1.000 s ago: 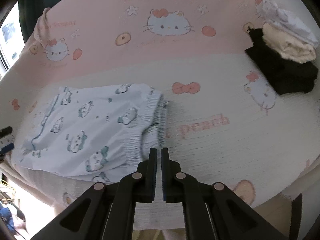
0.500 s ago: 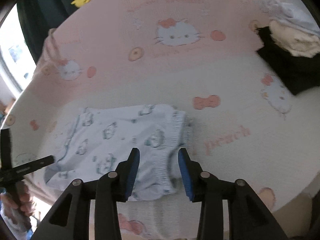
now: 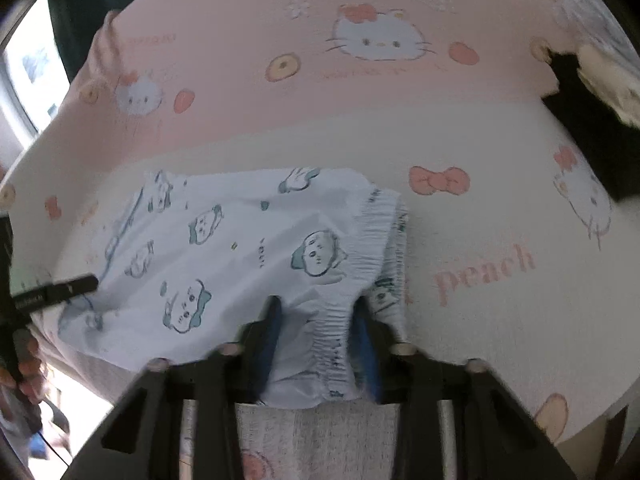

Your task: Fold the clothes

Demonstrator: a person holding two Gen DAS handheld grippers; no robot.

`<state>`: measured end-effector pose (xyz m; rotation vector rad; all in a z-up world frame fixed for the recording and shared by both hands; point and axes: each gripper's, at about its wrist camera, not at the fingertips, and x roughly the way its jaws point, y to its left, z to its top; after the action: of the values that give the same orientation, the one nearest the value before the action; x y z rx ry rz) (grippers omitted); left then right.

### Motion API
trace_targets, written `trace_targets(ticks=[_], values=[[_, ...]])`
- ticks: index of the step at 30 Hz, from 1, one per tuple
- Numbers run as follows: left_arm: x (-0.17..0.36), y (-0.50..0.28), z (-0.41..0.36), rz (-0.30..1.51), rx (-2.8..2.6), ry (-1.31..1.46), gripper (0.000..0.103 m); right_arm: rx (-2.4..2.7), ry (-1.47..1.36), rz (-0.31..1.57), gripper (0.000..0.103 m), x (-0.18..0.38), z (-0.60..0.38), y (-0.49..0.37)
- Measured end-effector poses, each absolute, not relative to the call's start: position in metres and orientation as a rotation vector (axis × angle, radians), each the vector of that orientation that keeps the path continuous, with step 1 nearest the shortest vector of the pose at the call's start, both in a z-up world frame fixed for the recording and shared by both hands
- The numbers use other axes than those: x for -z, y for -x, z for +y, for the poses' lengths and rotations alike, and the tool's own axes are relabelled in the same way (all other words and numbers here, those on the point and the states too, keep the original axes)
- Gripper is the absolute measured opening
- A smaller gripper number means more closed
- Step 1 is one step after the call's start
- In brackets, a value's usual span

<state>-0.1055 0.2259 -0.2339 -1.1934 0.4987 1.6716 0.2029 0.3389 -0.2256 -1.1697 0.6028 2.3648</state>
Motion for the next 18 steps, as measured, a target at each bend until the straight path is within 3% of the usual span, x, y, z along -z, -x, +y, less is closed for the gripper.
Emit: trace_targets(ticks=[1, 4, 6, 18], values=[[0.235, 0.103, 0.226, 0.520, -1.676, 1.183, 0.025, -2.353, 1.183, 0.560, 0.007, 0.226, 0.337, -0.200], [0.229, 0.097, 0.226, 0.536, -1.676, 1.133, 0.008, -2.351, 1.178, 0.487, 0.004, 0.221, 0.333, -0.197], [0.222, 0.095, 0.225, 0.557, -1.702, 1.094, 0.008, -2.332, 1.165, 0.403, 0.004, 0.214, 0.330, -0.197], [0.237, 0.112, 0.224, 0.555, -1.741, 1.122, 0.009, -2.219, 1.279, 0.420, 0.003, 0.234, 0.337, -0.189]])
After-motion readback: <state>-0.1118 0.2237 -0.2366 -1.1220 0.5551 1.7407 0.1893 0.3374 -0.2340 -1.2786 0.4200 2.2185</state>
